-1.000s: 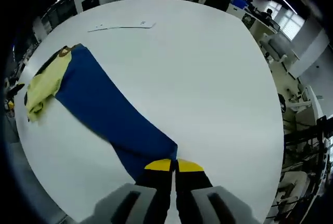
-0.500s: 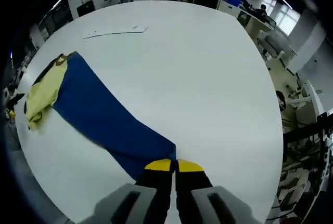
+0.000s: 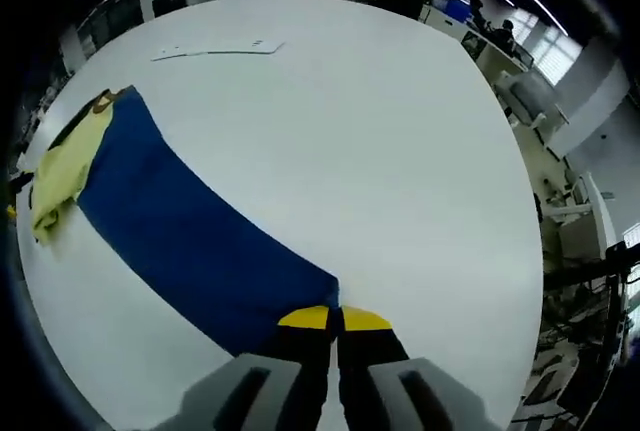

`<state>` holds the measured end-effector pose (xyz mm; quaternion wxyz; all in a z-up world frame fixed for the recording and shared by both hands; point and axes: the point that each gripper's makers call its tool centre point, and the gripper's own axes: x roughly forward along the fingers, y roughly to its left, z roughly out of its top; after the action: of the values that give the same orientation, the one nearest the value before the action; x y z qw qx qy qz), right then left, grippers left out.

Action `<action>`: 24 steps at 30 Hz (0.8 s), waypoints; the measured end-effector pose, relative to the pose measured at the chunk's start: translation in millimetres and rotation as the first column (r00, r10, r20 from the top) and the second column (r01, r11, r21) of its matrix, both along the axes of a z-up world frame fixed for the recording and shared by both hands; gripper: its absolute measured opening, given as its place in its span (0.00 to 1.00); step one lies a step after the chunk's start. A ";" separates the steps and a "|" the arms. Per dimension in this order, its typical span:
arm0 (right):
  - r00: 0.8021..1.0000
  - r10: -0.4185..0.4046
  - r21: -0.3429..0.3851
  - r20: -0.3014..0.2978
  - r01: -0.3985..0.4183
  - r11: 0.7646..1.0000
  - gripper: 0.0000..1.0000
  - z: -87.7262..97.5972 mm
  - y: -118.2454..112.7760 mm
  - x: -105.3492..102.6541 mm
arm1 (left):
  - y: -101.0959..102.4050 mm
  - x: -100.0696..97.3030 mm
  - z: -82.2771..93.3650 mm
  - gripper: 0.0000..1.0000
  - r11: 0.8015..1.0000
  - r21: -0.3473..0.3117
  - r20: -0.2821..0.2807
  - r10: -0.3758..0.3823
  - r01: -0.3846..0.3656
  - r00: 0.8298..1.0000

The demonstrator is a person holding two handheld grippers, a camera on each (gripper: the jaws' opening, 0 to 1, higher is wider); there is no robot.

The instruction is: Fold the garment on the visible template until the final outline fits inside the template.

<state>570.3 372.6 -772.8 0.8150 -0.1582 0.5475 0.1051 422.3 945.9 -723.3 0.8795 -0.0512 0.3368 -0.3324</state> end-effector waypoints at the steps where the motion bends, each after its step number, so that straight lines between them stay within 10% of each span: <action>1: 1.000 0.006 -0.003 -0.009 -0.006 1.000 0.00 -1.5 0.4 -2.4 | -0.2 0.3 -0.6 0.79 1.000 0.001 -0.001 -0.001 0.001 1.000; 24: 1.000 0.028 -0.026 0.012 -0.028 0.999 0.00 2.0 -6.3 -27.3 | -6.2 -2.4 -6.3 0.79 1.000 0.000 -0.011 -0.014 0.014 1.000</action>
<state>543.1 366.3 -770.8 0.8146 -0.1769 0.5416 0.1084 419.9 939.7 -729.6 0.8754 -0.0508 0.3417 -0.3382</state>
